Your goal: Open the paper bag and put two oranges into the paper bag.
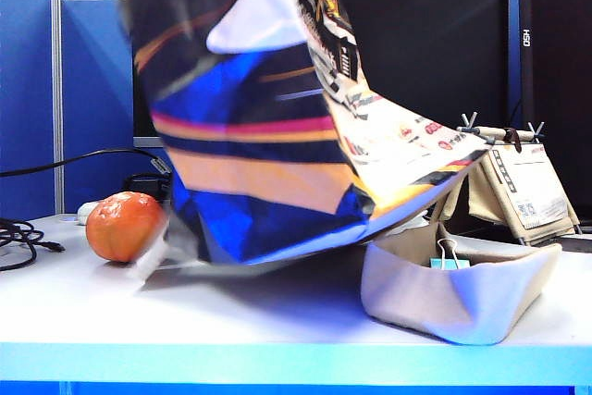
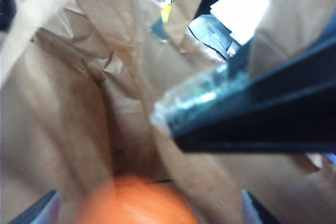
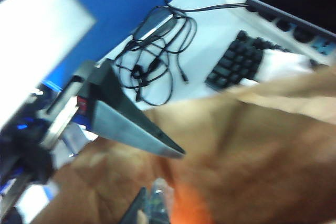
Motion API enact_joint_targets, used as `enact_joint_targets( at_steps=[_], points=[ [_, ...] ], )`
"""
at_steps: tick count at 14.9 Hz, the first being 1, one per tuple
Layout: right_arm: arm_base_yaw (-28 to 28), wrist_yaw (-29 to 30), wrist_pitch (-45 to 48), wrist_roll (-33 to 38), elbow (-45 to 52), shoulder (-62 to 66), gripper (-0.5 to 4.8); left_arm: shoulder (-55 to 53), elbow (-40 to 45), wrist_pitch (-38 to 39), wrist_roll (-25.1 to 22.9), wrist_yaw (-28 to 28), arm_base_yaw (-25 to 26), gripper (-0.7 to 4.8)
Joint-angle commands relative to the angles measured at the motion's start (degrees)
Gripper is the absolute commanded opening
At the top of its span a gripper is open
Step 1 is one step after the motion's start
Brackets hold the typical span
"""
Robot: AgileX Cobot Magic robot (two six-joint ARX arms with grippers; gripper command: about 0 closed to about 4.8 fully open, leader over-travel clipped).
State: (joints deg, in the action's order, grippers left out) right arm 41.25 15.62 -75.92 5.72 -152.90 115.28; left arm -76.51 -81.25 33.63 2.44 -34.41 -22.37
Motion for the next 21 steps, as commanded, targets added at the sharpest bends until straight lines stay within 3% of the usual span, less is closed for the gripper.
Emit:
enact_joint_targets(
  at_steps=[1,3,6,9,11,12,14,16,21],
  points=[
    [-0.02,-2.47,1.16,-1.68,-0.15,-0.31,-0.01,0.26,-0.26,-3.50,2.47,-0.74,0.04,4.79],
    [-0.07,-8.98,1.62,-5.55,-0.15,-0.24,-0.01,0.50,-0.35,-7.43,2.56,-0.98,0.04,4.79],
    [-1.62,-9.33,5.22,-5.75,-0.15,-0.24,-0.01,0.87,-2.29,-7.30,1.77,2.80,0.13,4.79],
    [-2.84,-9.31,4.17,-5.75,-0.15,-0.22,0.15,2.25,-2.36,-4.35,-2.84,8.92,0.13,4.79],
    [-2.84,-9.33,2.60,-5.73,-0.15,-0.22,2.44,2.71,-2.36,-2.36,-4.44,12.76,0.13,4.79],
    [-2.80,-9.29,1.31,-5.70,-0.15,-0.22,2.84,2.80,-2.36,-1.57,-5.27,12.79,0.15,4.79],
    [-2.69,-8.70,-0.81,-5.49,-0.15,-0.28,2.87,2.84,-2.36,-0.94,-5.46,12.83,0.15,4.79],
    [-2.69,-7.80,-2.38,-2.47,-0.17,-0.33,4.54,2.84,-2.36,-0.96,-5.81,15.21,0.15,4.79],
    [-1.84,-8.09,-3.13,-2.47,-0.17,-0.72,4.72,4.04,-2.38,0.39,-9.51,27.96,2.36,4.79]
  ],
)
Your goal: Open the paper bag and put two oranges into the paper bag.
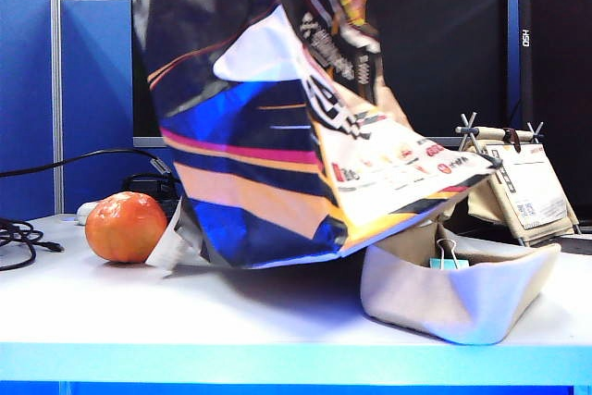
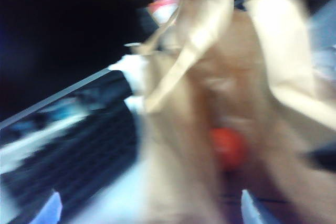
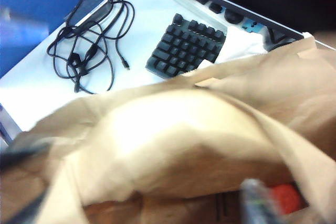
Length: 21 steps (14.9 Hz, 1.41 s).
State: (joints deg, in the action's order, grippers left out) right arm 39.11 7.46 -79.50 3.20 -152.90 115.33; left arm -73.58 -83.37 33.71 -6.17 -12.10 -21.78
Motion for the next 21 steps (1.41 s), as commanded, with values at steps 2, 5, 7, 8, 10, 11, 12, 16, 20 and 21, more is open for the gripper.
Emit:
enact_joint_targets(
  at_steps=[2,5,7,8,10,11,12,16,20,21],
  points=[
    [0.31,-0.09,0.57,0.07,-0.17,-0.98,4.72,2.25,-0.24,3.34,-0.96,10.95,5.05,4.79],
    [0.28,-0.09,1.05,0.07,-0.17,-1.01,4.72,1.27,0.79,12.52,-0.85,1.73,11.67,4.79],
    [0.33,-0.07,1.75,0.24,-0.17,-1.01,4.71,-0.63,3.43,12.92,-1.38,0.70,14.80,4.79],
    [0.31,-0.07,1.77,0.24,-0.17,-1.01,4.71,-1.92,4.22,12.92,-1.53,0.70,15.74,4.79],
    [0.31,-0.07,1.84,0.24,-0.17,-1.01,4.71,-5.97,4.42,12.76,-2.01,0.26,17.57,4.79],
    [0.31,-0.09,1.84,0.24,-0.17,-1.01,4.71,-7.87,4.42,12.37,-2.01,0.24,17.79,4.79],
    [0.31,-0.07,1.84,0.24,-0.15,-1.01,4.71,-9.64,4.42,12.09,-2.01,0.20,18.01,4.79],
    [0.31,-0.04,2.16,0.24,-0.15,-1.01,4.71,-15.76,4.42,11.15,-1.97,-7.08,17.97,4.79],
    [0.31,-0.04,2.25,0.24,-0.15,-1.01,4.71,-19.96,4.39,10.67,-1.31,-10.01,17.88,4.79],
    [0.31,0.02,2.25,0.24,-0.15,-0.98,4.71,-20.92,4.39,10.29,-0.68,-10.01,17.81,4.79]
  ],
)
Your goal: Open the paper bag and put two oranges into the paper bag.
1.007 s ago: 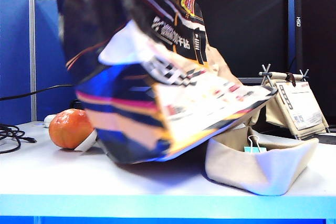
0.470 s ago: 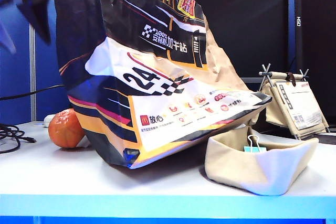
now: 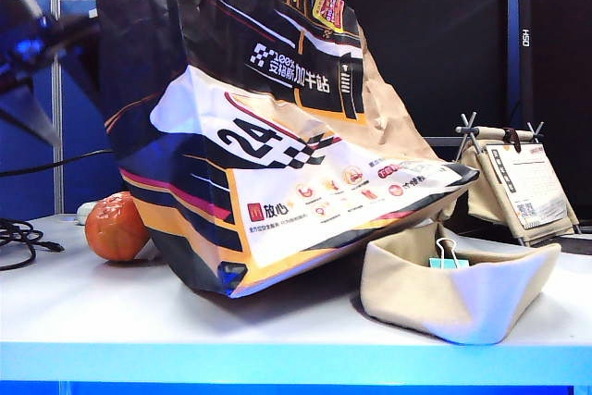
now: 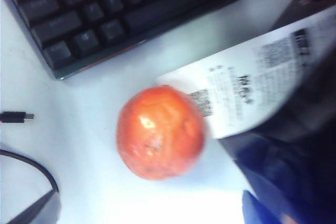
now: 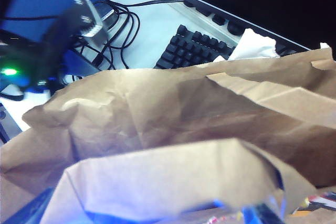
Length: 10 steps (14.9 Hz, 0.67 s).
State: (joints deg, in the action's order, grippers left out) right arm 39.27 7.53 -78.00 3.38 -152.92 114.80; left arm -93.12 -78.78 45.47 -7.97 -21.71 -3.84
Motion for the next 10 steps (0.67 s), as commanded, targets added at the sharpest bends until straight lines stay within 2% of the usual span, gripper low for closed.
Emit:
enact_joint_targets(
  at_steps=[1,3,6,10],
  points=[
    [0.15,-0.02,0.72,0.07,-0.13,-0.46,4.71,-2.29,-0.17,-1.42,1.14,-0.13,-0.20,4.79],
    [0.15,0.02,0.83,0.07,-0.13,-0.48,4.71,-4.02,-0.20,-1.38,2.58,-0.04,-0.24,4.79],
    [0.15,0.04,1.88,0.07,-0.13,-0.46,4.61,-6.49,-0.20,-0.13,2.58,-5.33,-1.60,4.79],
    [0.15,0.07,1.92,0.07,-0.13,-0.46,4.61,-6.69,-0.20,-0.15,2.43,-3.32,-6.05,4.79]
  ],
)
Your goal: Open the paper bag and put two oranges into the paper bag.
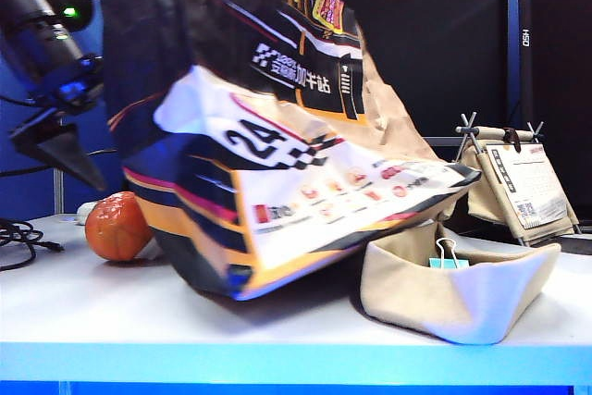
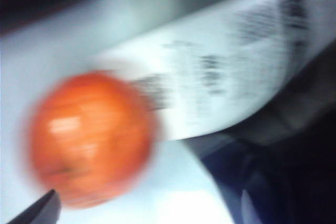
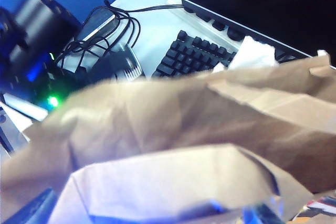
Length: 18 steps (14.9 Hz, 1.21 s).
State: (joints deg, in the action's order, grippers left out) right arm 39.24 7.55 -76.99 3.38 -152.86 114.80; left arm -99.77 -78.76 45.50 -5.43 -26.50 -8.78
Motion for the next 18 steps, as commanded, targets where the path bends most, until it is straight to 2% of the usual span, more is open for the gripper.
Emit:
enact_joint_targets(
  at_steps=[1,2,6,12,16,18],
  points=[
    [0.17,0.07,0.92,0.07,-0.20,-0.48,4.61,-0.04,-0.20,-0.20,-0.09,5.27,-1.79,4.79],
    [0.17,0.07,0.90,0.07,-0.20,-0.48,4.61,-0.04,-0.20,-0.07,-0.11,8.68,-2.43,4.79],
    [0.17,0.09,0.85,0.24,-0.20,-0.48,4.61,-0.07,-0.20,0.39,0.07,11.50,-2.40,4.79],
    [0.17,0.24,0.92,0.92,-0.20,-0.46,4.61,-5.73,-0.20,0.63,-0.02,9.53,-2.43,4.79],
    [0.17,0.24,0.94,0.92,-0.20,-0.44,4.61,-6.25,-0.20,-2.54,0.13,9.51,-2.43,4.79],
    [0.17,0.20,0.98,0.92,-0.20,-0.44,4.61,-6.32,-0.20,-2.60,0.70,6.49,-2.45,4.79]
  ],
)
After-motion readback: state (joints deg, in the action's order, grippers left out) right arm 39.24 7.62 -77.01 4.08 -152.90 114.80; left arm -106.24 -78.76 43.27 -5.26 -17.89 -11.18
